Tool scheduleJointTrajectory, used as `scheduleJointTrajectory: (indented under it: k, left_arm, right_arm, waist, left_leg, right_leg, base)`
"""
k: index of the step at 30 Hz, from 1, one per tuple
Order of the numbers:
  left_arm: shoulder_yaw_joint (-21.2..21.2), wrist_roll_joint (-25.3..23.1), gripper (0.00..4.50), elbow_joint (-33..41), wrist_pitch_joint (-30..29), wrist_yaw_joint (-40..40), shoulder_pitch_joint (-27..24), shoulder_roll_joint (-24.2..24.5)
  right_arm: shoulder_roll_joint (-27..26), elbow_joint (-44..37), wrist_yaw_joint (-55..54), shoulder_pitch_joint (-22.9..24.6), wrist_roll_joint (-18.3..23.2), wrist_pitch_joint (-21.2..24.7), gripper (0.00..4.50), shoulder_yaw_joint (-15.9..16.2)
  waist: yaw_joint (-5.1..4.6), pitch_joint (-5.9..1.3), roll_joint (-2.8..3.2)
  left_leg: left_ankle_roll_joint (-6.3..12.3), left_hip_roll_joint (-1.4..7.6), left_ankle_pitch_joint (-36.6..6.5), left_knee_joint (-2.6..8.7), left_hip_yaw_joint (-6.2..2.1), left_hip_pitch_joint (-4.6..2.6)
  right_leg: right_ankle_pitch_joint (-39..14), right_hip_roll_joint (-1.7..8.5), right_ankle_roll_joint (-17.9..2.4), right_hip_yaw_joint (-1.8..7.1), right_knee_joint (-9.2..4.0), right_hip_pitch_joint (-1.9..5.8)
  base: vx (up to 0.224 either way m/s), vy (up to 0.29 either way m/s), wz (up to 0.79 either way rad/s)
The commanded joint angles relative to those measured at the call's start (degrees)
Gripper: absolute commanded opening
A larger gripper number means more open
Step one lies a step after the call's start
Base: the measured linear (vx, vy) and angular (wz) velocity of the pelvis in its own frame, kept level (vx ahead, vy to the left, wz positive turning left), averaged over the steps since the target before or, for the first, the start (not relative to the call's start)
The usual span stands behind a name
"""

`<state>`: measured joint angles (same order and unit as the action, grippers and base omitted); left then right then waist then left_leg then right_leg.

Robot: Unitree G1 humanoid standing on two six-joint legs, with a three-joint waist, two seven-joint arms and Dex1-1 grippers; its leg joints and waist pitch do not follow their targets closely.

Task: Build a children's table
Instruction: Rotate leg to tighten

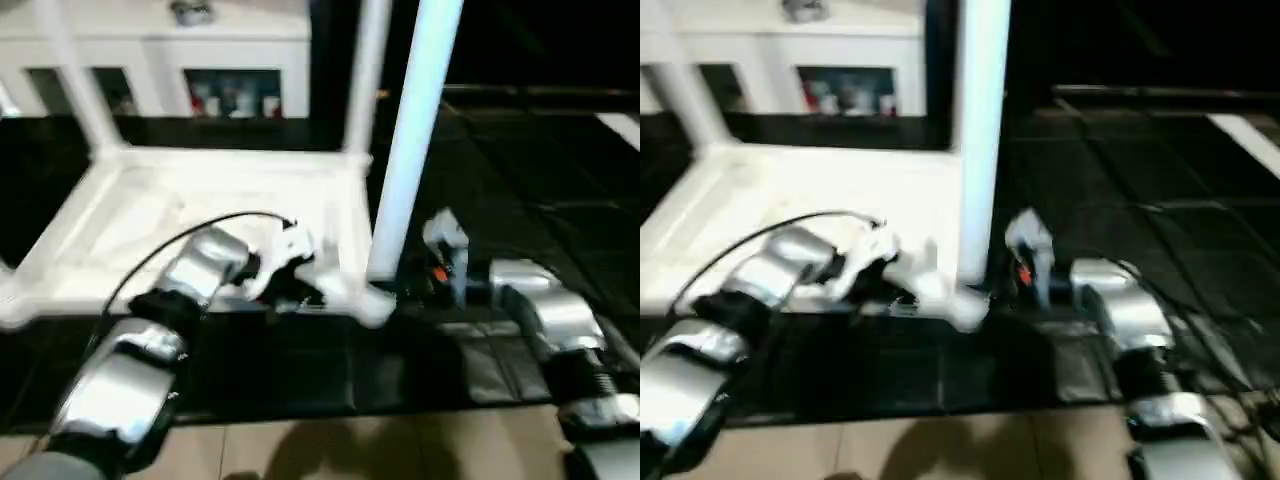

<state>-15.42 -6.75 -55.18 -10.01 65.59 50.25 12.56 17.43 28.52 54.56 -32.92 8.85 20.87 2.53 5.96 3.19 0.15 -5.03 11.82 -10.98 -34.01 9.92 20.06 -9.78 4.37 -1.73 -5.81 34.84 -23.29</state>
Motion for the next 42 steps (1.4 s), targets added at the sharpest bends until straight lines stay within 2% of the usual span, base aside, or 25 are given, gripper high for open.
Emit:
scheduleJointTrajectory:
  k: [1, 2, 3, 4, 5, 6, 8, 9, 10, 11, 12, 14, 17, 19, 20, 21, 24, 30, 33, 36, 37, 40, 42]
  left_arm:
    - [2.1, 2.8, 0.00, 1.5, -0.4, -3.1, 2.4, -4.1]
    - [3.0, 2.9, 0.00, 0.7, -1.4, -6.7, 3.4, -5.7]
    - [3.0, 2.9, 0.00, 0.6, -1.4, -6.9, 3.4, -5.8]
    - [4.5, 3.3, 0.00, -0.8, -2.2, -12.1, 4.9, -8.0]
    - [4.5, 3.3, 0.00, -0.8, -2.2, -12.1, 4.9, -8.0]
    - [5.3, 3.4, 0.00, -1.7, -2.4, -15.0, 5.8, -9.3]
    - [5.4, 3.4, 0.00, -1.7, -2.3, -15.5, 5.9, -9.6]
    - [5.2, 3.3, 0.00, -1.6, -2.0, -15.3, 6.0, -9.9]
    - [5.2, 3.2, 0.00, -1.5, -2.0, -15.3, 6.0, -10.0]
    - [4.8, 2.9, 0.00, -1.2, -1.9, -14.9, 5.8, -9.8]
    - [4.6, 2.7, 0.00, -1.0, -1.9, -14.8, 5.7, -9.8]
    - [4.4, 2.4, 0.00, -0.5, -1.7, -14.1, 5.1, -9.6]
    - [4.2, 2.4, 0.00, -0.2, -0.9, -12.9, 4.4, -9.1]
    - [4.2, 2.4, 0.00, 0.1, -0.7, -12.2, 4.0, -8.6]
    - [4.2, 2.4, 0.00, 0.2, -0.4, -11.7, 3.8, -8.3]
    - [4.2, 2.5, 0.00, 0.4, -0.3, -10.8, 3.6, -7.6]
    - [3.8, 2.4, 0.00, 0.7, 0.5, -8.7, 3.2, -6.3]
    - [0.8, 0.5, 0.00, 1.0, 5.1, -1.0, 1.5, -2.1]
    - [-0.6, 0.4, 0.00, 1.9, 8.3, 4.7, 0.4, -0.2]
    - [-1.8, 1.4, 0.00, 3.9, 10.9, 12.0, -0.8, 1.4]
    - [-2.1, 1.4, 0.00, 4.2, 11.2, 13.0, -0.9, 1.7]
    - [-3.4, 1.5, 0.00, 5.1, 12.7, 16.3, -1.5, 2.6]
    - [-4.2, 1.7, 0.00, 5.8, 13.2, 18.3, -2.0, 3.1]
  right_arm:
    - [-3.9, 1.1, -1.7, -0.5, -0.6, 1.5, 1.99, 4.3]
    - [-6.1, 2.9, -7.1, -1.9, -1.8, 1.9, 1.97, 3.9]
    - [-6.2, 3.0, -7.3, -1.9, -1.9, 1.9, 1.96, 3.9]
    - [-9.3, 5.2, -13.7, -4.0, -2.8, 2.0, 1.96, 3.2]
    - [-9.3, 5.2, -13.7, -4.0, -2.8, 2.0, 1.95, 3.2]
    - [-10.9, 6.3, -17.5, -5.3, -3.5, 1.9, 1.95, 2.8]
    - [-11.3, 6.6, -17.8, -5.6, -3.9, 1.1, 1.95, 3.0]
    - [-12.0, 6.8, -16.5, -5.8, -3.7, 0.0, 1.95, 3.0]
    - [-12.1, 6.8, -16.2, -5.8, -3.6, -0.2, 1.95, 3.0]
    - [-12.4, 6.2, -15.2, -5.6, -3.3, 0.0, 2.49, 3.0]
    - [-12.4, 6.0, -15.1, -5.5, -3.3, 0.3, 2.63, 3.1]
    - [-12.2, 5.2, -14.8, -5.1, -3.6, 0.5, 2.63, 3.7]
    - [-11.9, 5.2, -15.0, -4.6, -3.9, -0.2, 3.00, 3.8]
    - [-11.3, 4.9, -14.6, -4.1, -3.9, -0.8, 3.12, 3.8]
    - [-11.0, 4.7, -14.3, -3.9, -3.8, -0.8, 3.12, 3.7]
    - [-10.4, 4.2, -13.3, -3.5, -3.5, -1.0, 3.37, 3.6]
    - [-9.2, 3.1, -11.2, -2.8, -2.7, -1.1, 3.55, 3.0]
    - [-3.6, -0.2, -0.3, -1.0, 0.0, -2.8, 4.12, 2.8]
    - [-0.5, -1.3, 5.9, -0.4, 0.9, -3.8, 4.34, 3.1]
    - [3.4, -3.5, 14.7, 0.7, 2.3, -3.3, 4.43, 4.5]
    - [4.1, -3.9, 16.3, 0.9, 2.6, -2.9, 4.43, 4.8]
    - [6.1, -5.5, 21.8, 1.5, 4.1, -2.7, 4.43, 6.0]
    - [6.9, -5.4, 24.2, 1.6, 4.5, -3.2, 4.43, 6.5]
  waist:
    - [0.39, -4.14, -0.57]
    - [-0.04, -4.18, -0.45]
    - [-0.41, -4.26, -0.42]
    - [-0.65, -4.33, -0.42]
    - [-0.77, -4.37, -0.31]
    - [-0.69, -4.34, -0.49]
    - [-0.61, -4.36, -0.33]
    - [-0.64, -4.46, -0.53]
    - [-0.61, -4.48, -0.44]
    - [-0.62, -4.43, -0.43]
    - [-0.67, -4.40, -0.46]
    - [-0.66, -4.29, -0.40]
    - [-0.65, -4.24, -0.41]
    - [-0.67, -4.29, -0.36]
    - [-0.69, -4.34, -0.33]
    - [-0.74, -4.36, -0.24]
    - [-0.66, -4.31, -0.38]
    - [-0.28, -4.32, -0.31]
    - [0.13, -4.19, -0.23]
    - [0.64, -4.23, -0.19]
    - [1.01, -4.24, 0.04]
    - [2.08, -4.29, -0.06]
    - [2.26, -4.26, -0.10]
  left_leg:
    - [1.40, 0.66, -7.6, 3.67, -0.35, 0.24]
    - [2.17, 0.62, -6.6, 3.54, -0.26, 0.51]
    - [2.25, 0.59, -6.0, 3.51, -0.27, 0.52]
    - [2.45, 0.51, -5.3, 3.41, -0.17, 0.51]
    - [2.29, 0.57, -5.1, 3.48, -0.28, 0.49]
    - [2.75, 0.52, -5.1, 3.43, -0.21, 0.45]
    - [3.20, 0.65, -4.7, 3.46, -0.23, 0.45]
    - [3.71, 0.81, -4.5, 3.44, -0.22, 0.43]
    - [3.98, 0.84, -4.4, 3.42, -0.21, 0.40]
    - [4.40, 0.89, -4.3, 3.45, -0.21, 0.42]
    - [4.68, 0.92, -4.5, 3.46, -0.19, 0.39]
    - [4.69, 0.92, -5.3, 3.50, -0.14, 0.30]
    - [4.42, 0.93, -5.8, 3.55, -0.13, 0.25]
    - [4.42, 1.02, -5.5, 3.55, -0.17, 0.29]
    - [4.46, 1.06, -5.3, 3.56, -0.20, 0.27]
    - [4.57, 1.08, -5.1, 3.54, -0.18, 0.24]
    - [5.09, 1.00, -5.1, 3.51, -0.13, 0.39]
    - [5.85, 1.32, -5.7, 3.47, -0.05, 0.32]
    - [5.37, 1.44, -7.3, 3.53, -0.02, 0.14]
    - [5.42, 1.67, -7.4, 3.53, -0.02, -0.01]
    - [5.57, 1.77, -7.8, 3.51, 0.03, -0.32]
    - [5.00, 1.99, -8.0, 3.57, -0.05, -0.35]
    - [4.66, 1.99, -8.1, 3.62, -0.09, -0.23]
  right_leg:
    - [-21.0, 4.11, -7.0, 2.74, -5.34, 3.86]
    - [-18.0, 3.98, -7.9, 2.88, -4.99, 3.87]
    - [-16.2, 3.89, -8.7, 2.79, -4.87, 3.87]
    - [-14.4, 3.78, -9.3, 2.88, -4.63, 3.81]
    - [-14.2, 3.89, -9.6, 2.86, -4.55, 3.85]
    - [-14.0, 3.87, -9.8, 2.84, -4.65, 3.96]
    - [-12.9, 3.90, -10.0, 2.90, -4.58, 3.96]
    - [-11.1, 3.91, -10.5, 2.95, -4.33, 3.96]
    - [-10.3, 3.93, -10.9, 2.98, -4.25, 3.98]
    - [-9.0, 3.95, -11.5, 3.01, -4.14, 4.01]
    - [-8.5, 3.98, -11.9, 3.04, -4.08, 4.04]
    - [-9.5, 4.11, -12.0, 3.07, -4.25, 4.05]
    - [-11.1, 4.17, -11.5, 3.09, -4.41, 4.07]
    - [-10.1, 4.15, -11.6, 3.14, -4.29, 4.08]
    - [-9.5, 4.14, -11.8, 3.15, -4.18, 4.09]
    - [-8.5, 4.14, -12.3, 3.17, -4.09, 4.05]
    - [-7.7, 4.14, -12.4, 3.18, -4.07, 4.25]
    - [-6.9, 4.12, -13.0, 3.15, -3.93, 4.19]
    - [-10.1, 4.20, -12.4, 3.09, -4.28, 4.05]
    - [-9.9, 4.27, -12.5, 3.21, -4.15, 3.92]
    - [-9.5, 4.27, -13.0, 3.24, -4.19, 3.65]
    - [-8.8, 4.31, -13.2, 3.28, -3.87, 3.57]
    - [-9.3, 4.44, -13.2, 3.26, -3.84, 3.62]
  base:
    - [0.000, 0.000, 0.00]
    - [0.000, 0.000, 0.00]
    - [0.000, 0.000, 0.00]
    - [0.000, 0.000, 0.00]
    - [0.000, 0.000, 0.00]
    - [0.000, 0.000, 0.00]
    - [0.000, 0.000, 0.00]
    - [0.000, 0.000, 0.00]
    - [0.000, 0.000, 0.00]
    - [0.000, 0.000, 0.00]
    - [0.000, 0.000, 0.00]
    - [0.000, 0.000, 0.00]
    - [0.000, 0.000, 0.00]
    - [0.000, 0.000, 0.00]
    - [0.000, 0.000, 0.00]
    - [0.000, 0.000, 0.00]
    - [0.000, 0.000, 0.00]
    - [0.000, 0.000, 0.00]
    - [0.000, 0.000, 0.00]
    - [0.000, 0.000, 0.00]
    - [0.000, 0.000, 0.00]
    - [0.000, 0.000, 0.00]
    - [0.000, 0.000, 0.00]
